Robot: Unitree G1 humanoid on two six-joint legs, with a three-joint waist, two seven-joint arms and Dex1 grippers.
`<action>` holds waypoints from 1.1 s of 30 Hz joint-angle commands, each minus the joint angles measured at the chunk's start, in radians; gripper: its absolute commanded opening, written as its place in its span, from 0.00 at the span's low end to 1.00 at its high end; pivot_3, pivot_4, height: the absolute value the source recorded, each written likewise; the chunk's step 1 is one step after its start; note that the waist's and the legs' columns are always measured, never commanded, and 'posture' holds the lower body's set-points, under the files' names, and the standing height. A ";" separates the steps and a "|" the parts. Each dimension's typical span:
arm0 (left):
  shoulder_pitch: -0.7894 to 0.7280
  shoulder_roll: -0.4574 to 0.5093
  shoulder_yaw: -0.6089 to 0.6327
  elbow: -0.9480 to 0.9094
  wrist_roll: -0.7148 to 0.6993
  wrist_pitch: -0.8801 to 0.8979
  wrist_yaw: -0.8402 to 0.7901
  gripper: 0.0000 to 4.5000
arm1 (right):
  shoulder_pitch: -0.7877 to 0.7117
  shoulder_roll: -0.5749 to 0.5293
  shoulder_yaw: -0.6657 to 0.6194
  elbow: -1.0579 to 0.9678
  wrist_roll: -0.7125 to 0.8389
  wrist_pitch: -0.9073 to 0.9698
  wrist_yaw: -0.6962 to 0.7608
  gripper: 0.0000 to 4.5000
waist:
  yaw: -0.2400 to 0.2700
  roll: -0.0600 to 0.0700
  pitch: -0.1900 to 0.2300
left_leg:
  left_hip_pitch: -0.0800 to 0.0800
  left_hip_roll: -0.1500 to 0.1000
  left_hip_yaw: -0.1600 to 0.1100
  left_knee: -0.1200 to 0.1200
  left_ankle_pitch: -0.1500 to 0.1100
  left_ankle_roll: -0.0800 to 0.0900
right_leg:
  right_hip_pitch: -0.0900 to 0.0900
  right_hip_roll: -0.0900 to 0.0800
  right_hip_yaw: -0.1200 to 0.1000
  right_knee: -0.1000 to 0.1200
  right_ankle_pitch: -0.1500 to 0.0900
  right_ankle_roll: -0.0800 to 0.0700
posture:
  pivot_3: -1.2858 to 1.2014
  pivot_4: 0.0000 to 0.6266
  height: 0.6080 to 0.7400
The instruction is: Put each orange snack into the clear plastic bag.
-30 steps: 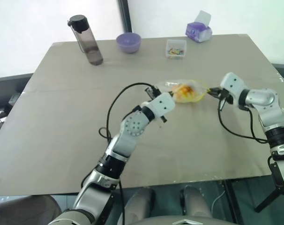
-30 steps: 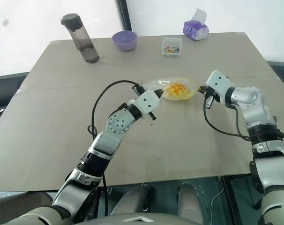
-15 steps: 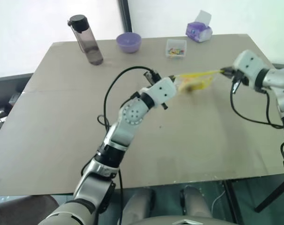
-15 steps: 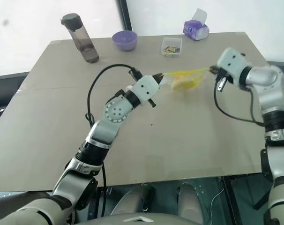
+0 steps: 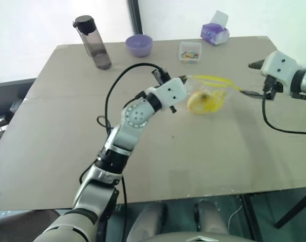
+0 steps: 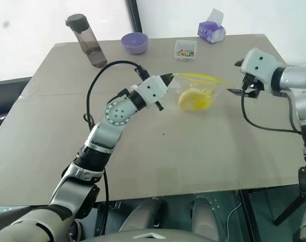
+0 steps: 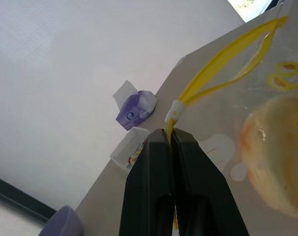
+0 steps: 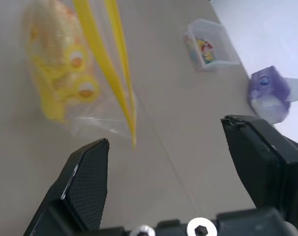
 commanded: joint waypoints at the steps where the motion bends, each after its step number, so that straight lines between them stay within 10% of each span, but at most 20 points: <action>1: -0.004 0.010 0.004 -0.047 -0.001 -0.026 -0.008 0.00 | -0.042 0.010 -0.026 -0.125 0.042 0.044 0.019 0.85 | 0.000 0.000 0.000 | 0.000 0.000 0.000 0.000 0.000 0.000 | 0.000 0.000 0.000 0.000 0.000 0.000 | 0.52 0.24 1.00; 14: -0.021 0.072 -0.024 -0.106 0.055 -0.038 -0.061 0.00 | -0.088 0.235 0.068 -0.192 0.006 -0.044 -0.052 0.85 | 0.007 0.000 0.000 | -0.002 -0.001 -0.003 0.002 0.000 0.000 | 0.000 -0.001 -0.003 0.000 0.000 0.000 | 0.52 0.24 1.00; 23: -0.024 0.089 -0.022 -0.129 0.072 -0.028 -0.092 0.00 | -0.089 0.283 0.097 -0.147 -0.028 -0.138 -0.069 0.01 | -0.001 0.000 0.000 | -0.001 -0.001 -0.003 0.001 0.000 0.000 | 0.000 0.000 -0.003 0.000 0.000 0.000 | 0.52 0.24 1.00; 33: -0.028 0.085 -0.024 -0.130 0.080 -0.026 -0.100 0.00 | -0.106 0.311 0.101 -0.105 -0.058 -0.178 -0.089 0.01 | -0.001 0.000 0.000 | -0.001 -0.001 -0.003 0.002 0.000 0.000 | 0.000 0.000 -0.003 0.000 0.000 0.000 | 0.52 0.24 1.00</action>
